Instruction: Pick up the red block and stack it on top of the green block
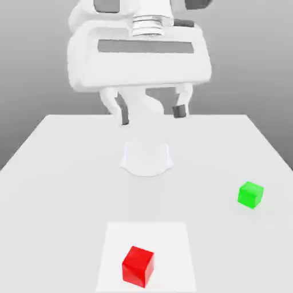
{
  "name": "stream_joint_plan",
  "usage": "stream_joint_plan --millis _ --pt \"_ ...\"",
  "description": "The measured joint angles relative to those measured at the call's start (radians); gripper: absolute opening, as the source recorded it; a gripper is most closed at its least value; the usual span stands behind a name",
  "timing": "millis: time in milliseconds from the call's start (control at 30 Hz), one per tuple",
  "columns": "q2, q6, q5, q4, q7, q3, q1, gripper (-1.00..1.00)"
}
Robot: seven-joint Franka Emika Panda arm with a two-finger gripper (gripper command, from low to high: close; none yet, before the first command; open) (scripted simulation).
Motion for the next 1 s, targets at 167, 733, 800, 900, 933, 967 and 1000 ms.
stream_joint_plan --millis 167,733,800,900,933,967,1000 --pt "0.158 0.061 0.043 -0.035 -0.223 -0.024 0.025 0.00" --pt "0.598 0.320 0.111 -0.074 -0.632 0.072 -0.064 -1.00" --pt "0.598 0.318 0.111 -0.074 -0.632 0.072 -0.064 -1.00" --pt "0.583 0.307 0.102 -0.077 -0.627 0.061 -0.056 -1.00" --pt "0.553 0.283 0.080 -0.082 -0.611 0.046 -0.045 -1.00" --pt "0.520 0.256 0.058 -0.088 -0.595 0.030 -0.034 -1.00" --pt "0.485 0.229 0.031 -0.095 -0.574 0.023 -0.031 -1.00"
